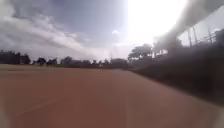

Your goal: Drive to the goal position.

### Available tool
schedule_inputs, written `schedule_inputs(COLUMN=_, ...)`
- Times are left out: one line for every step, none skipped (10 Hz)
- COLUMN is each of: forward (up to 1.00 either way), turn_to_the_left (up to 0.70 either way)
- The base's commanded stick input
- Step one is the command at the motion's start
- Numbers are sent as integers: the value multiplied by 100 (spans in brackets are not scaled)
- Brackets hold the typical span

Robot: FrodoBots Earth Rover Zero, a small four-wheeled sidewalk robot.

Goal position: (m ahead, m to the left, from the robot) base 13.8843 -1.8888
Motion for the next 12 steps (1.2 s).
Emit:
schedule_inputs(forward=70, turn_to_the_left=0)
schedule_inputs(forward=70, turn_to_the_left=0)
schedule_inputs(forward=70, turn_to_the_left=0)
schedule_inputs(forward=70, turn_to_the_left=0)
schedule_inputs(forward=70, turn_to_the_left=0)
schedule_inputs(forward=70, turn_to_the_left=0)
schedule_inputs(forward=70, turn_to_the_left=0)
schedule_inputs(forward=70, turn_to_the_left=0)
schedule_inputs(forward=70, turn_to_the_left=0)
schedule_inputs(forward=70, turn_to_the_left=0)
schedule_inputs(forward=70, turn_to_the_left=0)
schedule_inputs(forward=70, turn_to_the_left=0)
